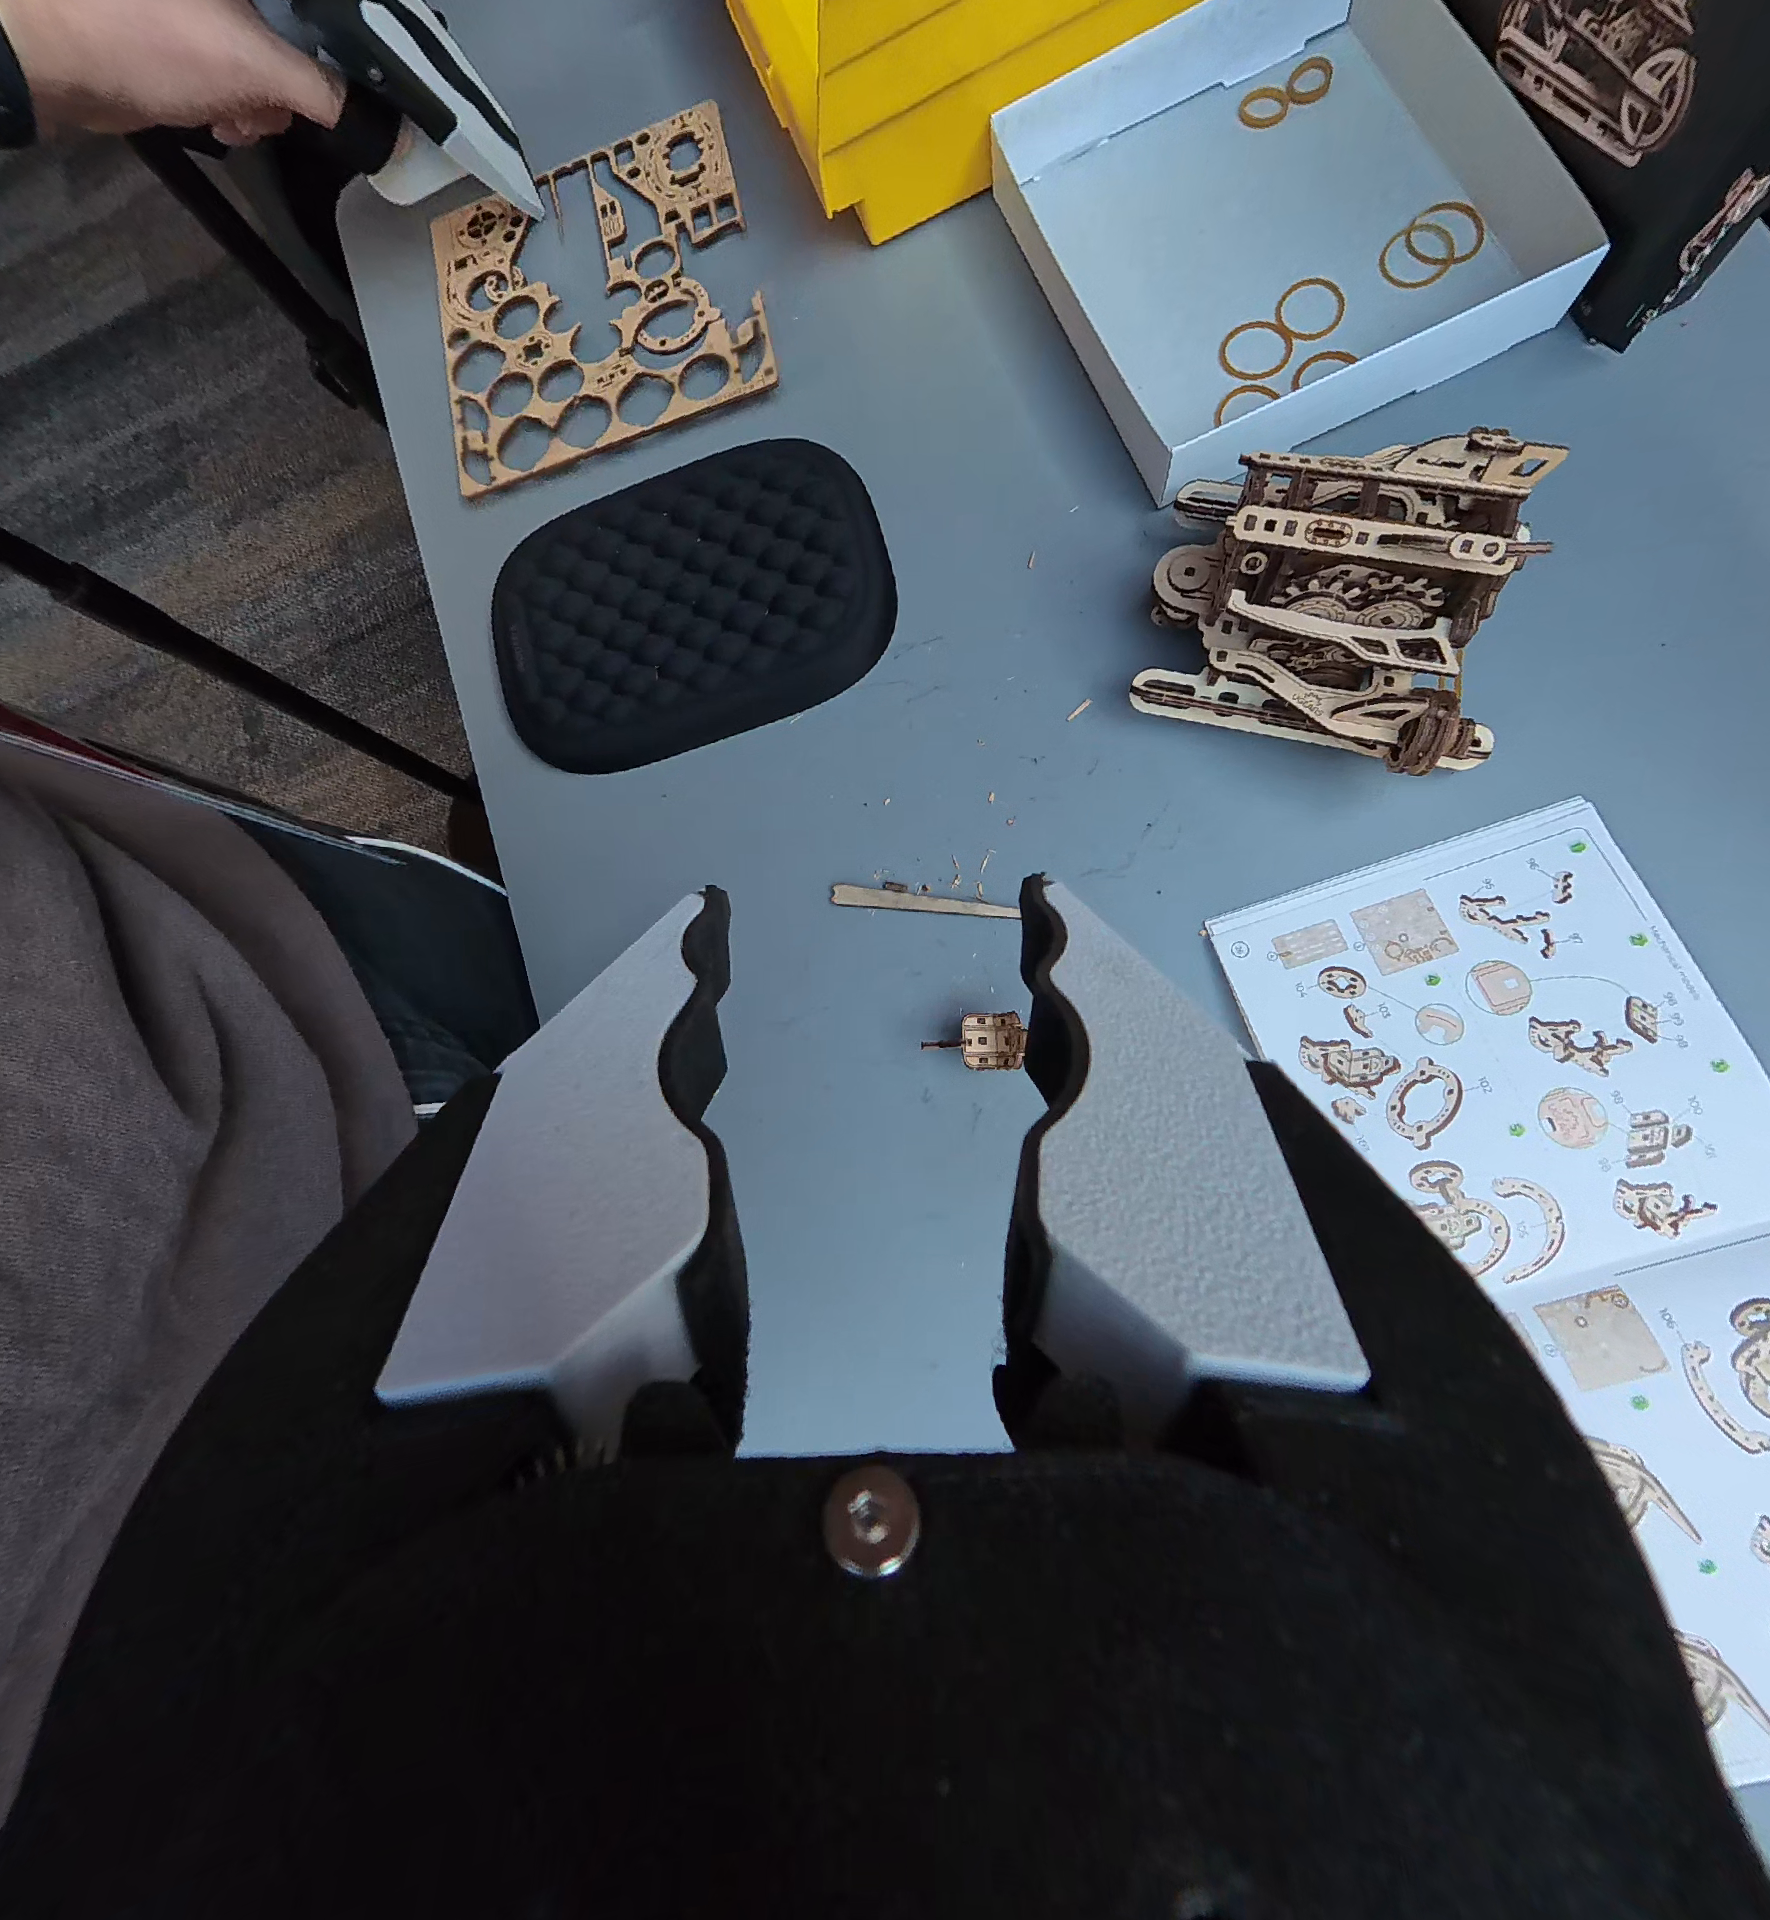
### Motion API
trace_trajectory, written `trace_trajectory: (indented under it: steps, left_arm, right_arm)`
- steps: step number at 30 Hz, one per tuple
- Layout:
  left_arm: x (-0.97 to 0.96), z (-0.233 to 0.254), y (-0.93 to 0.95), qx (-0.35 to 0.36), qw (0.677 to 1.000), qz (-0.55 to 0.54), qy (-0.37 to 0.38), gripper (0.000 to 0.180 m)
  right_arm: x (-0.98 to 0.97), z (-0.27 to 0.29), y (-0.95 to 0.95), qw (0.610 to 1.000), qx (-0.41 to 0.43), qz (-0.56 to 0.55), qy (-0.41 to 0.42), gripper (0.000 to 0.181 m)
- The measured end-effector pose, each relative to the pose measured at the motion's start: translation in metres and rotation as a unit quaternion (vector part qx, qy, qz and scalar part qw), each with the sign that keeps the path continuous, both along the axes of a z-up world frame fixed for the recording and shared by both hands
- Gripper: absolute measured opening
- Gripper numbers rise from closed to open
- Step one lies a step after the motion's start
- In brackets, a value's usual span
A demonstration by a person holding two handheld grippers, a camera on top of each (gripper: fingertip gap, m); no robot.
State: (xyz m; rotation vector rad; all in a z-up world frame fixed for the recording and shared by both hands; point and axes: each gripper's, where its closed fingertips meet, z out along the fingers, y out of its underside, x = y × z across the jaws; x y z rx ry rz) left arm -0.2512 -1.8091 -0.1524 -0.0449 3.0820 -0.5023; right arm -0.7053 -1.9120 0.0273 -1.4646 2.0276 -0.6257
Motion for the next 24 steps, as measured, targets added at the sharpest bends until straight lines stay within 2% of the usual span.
trace_trajectory:
  steps: [2,3,12,20,24]
  left_arm:
    - [0.005,0.0,0.001,0.004,1.0,0.008,-0.003,0.016]
    - [0.008,0.0,0.002,0.004,1.0,0.014,-0.009,0.003]
    - [0.015,-0.001,0.007,0.009,0.999,0.042,0.007,0.002]
    - [0.036,0.0,0.013,0.028,0.996,0.078,-0.023,0.002]
    - [0.042,0.0,0.017,0.028,0.993,0.113,-0.015,0.002]
  right_arm:
    - [-0.002,0.0,0.0,1.0,0.001,-0.002,0.001,0.056]
    - [-0.002,-0.001,0.0,1.0,0.0,-0.002,0.001,0.056]
    - [-0.004,-0.002,-0.001,1.0,0.003,-0.003,0.005,0.056]
    - [-0.006,-0.002,-0.001,1.0,0.002,0.001,0.008,0.056]
    - [-0.008,-0.002,-0.002,1.0,0.001,0.001,0.01,0.056]
